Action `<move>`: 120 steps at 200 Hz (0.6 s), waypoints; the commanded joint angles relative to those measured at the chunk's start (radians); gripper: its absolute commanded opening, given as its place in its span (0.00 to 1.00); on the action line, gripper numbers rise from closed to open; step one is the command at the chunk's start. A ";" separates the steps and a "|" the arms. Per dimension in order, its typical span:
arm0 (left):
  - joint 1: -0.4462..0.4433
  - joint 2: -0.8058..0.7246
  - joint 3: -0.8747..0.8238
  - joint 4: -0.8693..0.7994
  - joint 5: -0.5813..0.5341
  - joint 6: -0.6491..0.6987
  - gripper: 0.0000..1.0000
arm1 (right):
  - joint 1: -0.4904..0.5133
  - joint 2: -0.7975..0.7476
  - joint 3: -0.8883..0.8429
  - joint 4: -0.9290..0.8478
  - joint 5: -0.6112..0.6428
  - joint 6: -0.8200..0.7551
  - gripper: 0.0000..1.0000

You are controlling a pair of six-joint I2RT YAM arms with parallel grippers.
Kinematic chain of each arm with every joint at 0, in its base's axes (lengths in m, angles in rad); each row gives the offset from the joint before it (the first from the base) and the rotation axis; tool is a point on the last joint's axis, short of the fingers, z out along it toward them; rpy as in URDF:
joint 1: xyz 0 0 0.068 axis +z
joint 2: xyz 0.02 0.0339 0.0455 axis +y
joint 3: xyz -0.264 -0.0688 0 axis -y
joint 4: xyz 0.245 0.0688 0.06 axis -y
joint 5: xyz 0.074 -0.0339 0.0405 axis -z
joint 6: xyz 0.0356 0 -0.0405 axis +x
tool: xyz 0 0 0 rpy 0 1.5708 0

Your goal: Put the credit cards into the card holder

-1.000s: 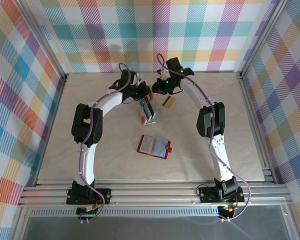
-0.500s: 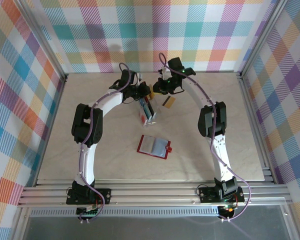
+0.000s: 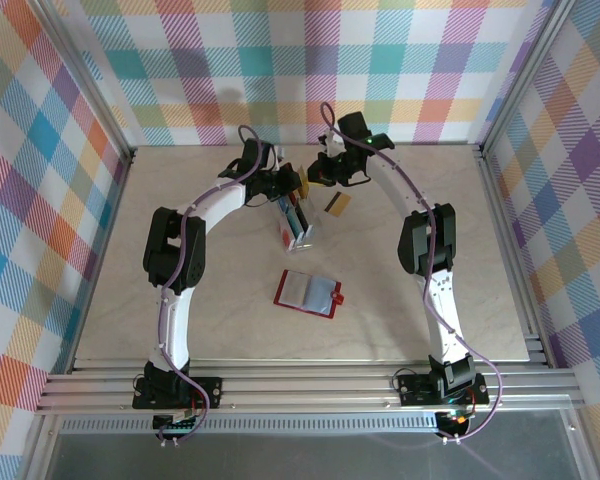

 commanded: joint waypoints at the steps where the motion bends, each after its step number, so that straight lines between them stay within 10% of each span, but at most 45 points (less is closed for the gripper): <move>1: -0.015 0.014 -0.007 -0.041 -0.013 0.020 0.04 | 0.008 -0.047 -0.012 0.017 -0.037 0.000 0.00; 120: 0.012 -0.229 -0.150 -0.017 0.022 -0.002 0.16 | 0.008 -0.081 -0.060 0.046 -0.006 0.007 0.00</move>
